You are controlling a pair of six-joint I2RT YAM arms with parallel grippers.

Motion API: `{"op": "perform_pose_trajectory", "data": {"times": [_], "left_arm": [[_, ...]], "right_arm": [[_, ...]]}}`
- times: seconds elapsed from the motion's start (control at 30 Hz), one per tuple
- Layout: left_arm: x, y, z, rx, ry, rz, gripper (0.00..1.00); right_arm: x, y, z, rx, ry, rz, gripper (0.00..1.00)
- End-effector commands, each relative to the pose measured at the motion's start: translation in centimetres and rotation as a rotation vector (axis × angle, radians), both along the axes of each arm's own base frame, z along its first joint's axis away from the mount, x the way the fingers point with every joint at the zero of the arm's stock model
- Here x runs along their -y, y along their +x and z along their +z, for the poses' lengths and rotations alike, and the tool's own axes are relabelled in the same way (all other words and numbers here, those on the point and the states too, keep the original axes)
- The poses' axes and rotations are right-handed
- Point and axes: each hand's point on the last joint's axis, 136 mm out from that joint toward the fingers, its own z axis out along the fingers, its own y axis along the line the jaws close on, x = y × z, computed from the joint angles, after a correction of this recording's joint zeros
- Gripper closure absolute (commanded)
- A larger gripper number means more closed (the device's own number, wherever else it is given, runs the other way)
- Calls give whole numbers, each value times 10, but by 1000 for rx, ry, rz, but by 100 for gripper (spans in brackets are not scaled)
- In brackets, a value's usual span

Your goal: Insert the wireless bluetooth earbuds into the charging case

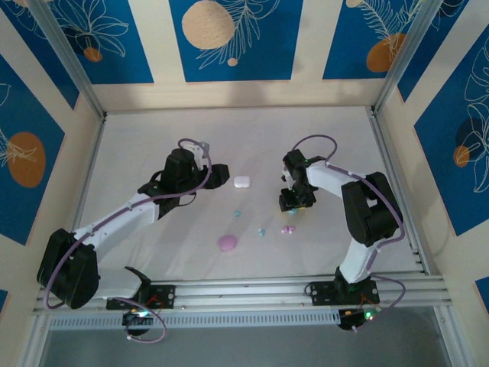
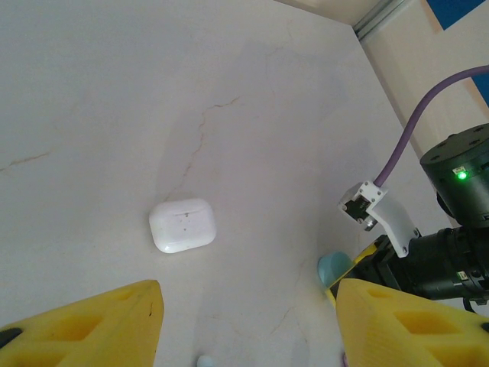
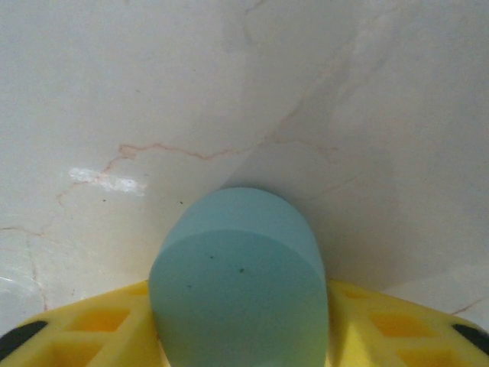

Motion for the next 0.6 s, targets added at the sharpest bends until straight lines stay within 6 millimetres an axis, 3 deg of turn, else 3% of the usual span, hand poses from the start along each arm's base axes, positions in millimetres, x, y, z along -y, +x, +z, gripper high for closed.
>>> {"op": "perform_pose_trajectory", "data": {"times": [0.0, 0.13, 0.23, 0.4, 0.57], "left_arm": [[3, 6, 8, 9, -31, -6, 39], [8, 4, 8, -1, -48, -22, 39], [14, 2, 12, -8, -74, -48, 40], [38, -6, 34, 5, -137, -136, 40], [66, -21, 66, 45, -218, -241, 38]], "right_arm": [[-10, 10, 0, 62, 21, 50, 54], [-17, 14, 15, 148, 48, 93, 59], [-35, 16, 42, 249, 122, 169, 60], [-78, 11, 119, 521, 348, 362, 60], [-101, -6, 189, 789, 524, 548, 60]]}}
